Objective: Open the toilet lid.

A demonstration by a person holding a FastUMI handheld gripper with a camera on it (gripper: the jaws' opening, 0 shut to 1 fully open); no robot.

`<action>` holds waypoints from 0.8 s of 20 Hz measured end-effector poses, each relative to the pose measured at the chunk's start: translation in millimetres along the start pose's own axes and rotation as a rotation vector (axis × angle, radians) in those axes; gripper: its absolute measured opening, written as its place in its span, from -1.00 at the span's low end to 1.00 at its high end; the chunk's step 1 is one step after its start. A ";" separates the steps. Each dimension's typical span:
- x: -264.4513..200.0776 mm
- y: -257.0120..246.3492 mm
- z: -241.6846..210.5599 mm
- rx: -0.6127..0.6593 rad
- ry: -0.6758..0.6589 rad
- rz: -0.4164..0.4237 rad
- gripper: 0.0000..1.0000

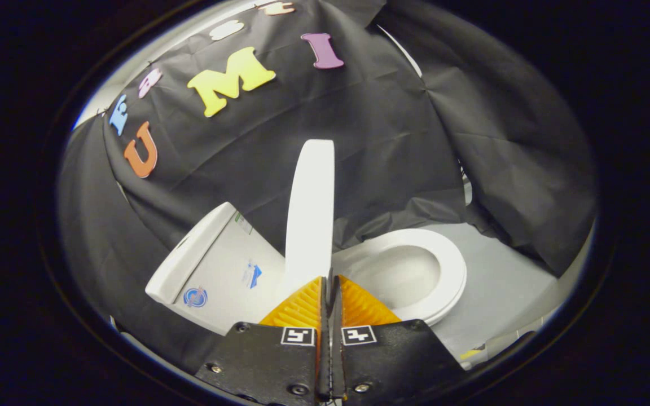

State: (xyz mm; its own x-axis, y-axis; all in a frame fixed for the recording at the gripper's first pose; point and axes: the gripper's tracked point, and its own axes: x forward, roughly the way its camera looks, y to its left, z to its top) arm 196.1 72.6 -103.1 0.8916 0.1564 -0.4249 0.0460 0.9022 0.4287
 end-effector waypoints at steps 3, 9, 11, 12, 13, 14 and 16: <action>-1.0 14.5 1.1 -0.044 -0.013 -0.015 -0.90; 0.1 43.8 -2.0 -0.122 -0.033 -0.021 -0.87; 0.5 51.1 -3.0 -0.161 -0.038 -0.034 -0.87; -0.6 54.9 -3.8 -0.173 -0.040 -0.040 -0.86; -1.2 59.6 -3.6 -0.185 -0.040 -0.040 -0.86; -1.2 63.5 -5.0 -0.199 -0.043 -0.042 -0.86; -1.7 70.2 -5.5 -0.233 -0.051 -0.050 -0.86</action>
State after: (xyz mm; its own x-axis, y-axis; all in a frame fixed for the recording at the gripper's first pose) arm 195.3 137.9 -76.6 0.9126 0.0939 -0.3979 -0.0088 0.9776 0.2105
